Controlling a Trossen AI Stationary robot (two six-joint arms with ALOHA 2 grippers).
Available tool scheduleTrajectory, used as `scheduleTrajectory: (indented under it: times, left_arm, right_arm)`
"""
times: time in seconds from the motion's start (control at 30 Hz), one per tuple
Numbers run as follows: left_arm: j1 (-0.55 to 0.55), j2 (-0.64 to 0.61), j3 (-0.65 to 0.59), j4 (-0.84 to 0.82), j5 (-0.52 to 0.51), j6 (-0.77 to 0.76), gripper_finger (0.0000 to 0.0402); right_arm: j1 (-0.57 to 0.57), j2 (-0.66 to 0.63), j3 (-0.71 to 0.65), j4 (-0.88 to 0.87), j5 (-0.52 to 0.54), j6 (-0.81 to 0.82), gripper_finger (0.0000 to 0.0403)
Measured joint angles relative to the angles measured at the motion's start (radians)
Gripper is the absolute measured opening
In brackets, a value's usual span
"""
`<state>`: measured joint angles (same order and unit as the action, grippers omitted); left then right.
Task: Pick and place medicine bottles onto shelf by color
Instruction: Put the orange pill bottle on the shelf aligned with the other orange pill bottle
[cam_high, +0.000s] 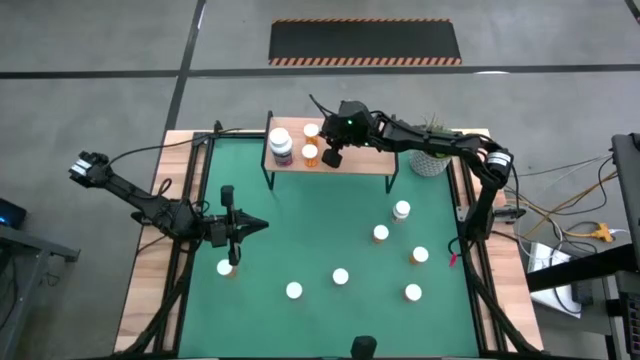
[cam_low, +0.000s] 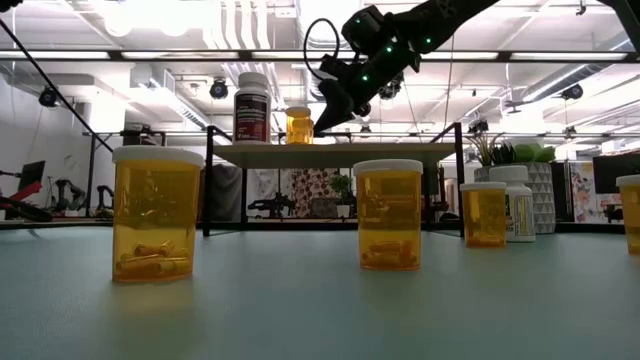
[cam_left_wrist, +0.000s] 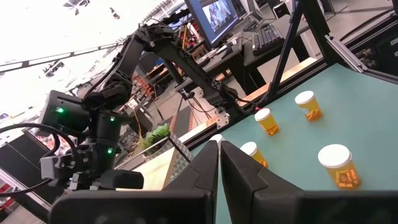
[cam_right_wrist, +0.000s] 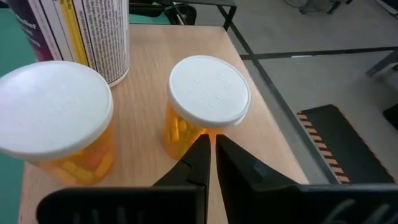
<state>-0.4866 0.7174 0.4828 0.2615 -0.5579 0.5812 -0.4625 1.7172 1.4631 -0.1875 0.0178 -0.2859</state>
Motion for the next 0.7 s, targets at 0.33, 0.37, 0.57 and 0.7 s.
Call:
scheduleTrajectory:
  times: [0.33,0.37,0.57,0.7]
  left_arm:
    - [0.0,0.0,0.0,0.0,0.0,0.0,0.0002]
    - [0.0,0.0,0.0,0.0,0.0,0.0,0.0002]
    - [0.0,0.0,0.0,0.0,0.0,0.0,0.0002]
    - [0.0,0.0,0.0,0.0,0.0,0.0,0.0002]
  right_arm:
    - [0.0,0.0,0.0,0.008,-0.003,-0.005,0.0018]
    - [0.0,0.0,0.0,0.008,-0.003,-0.005,0.0018]
    - [0.0,0.0,0.0,0.014,-0.019,-0.003,0.0018]
    - [0.0,0.0,0.0,0.013,-0.019,-0.003,0.0018]
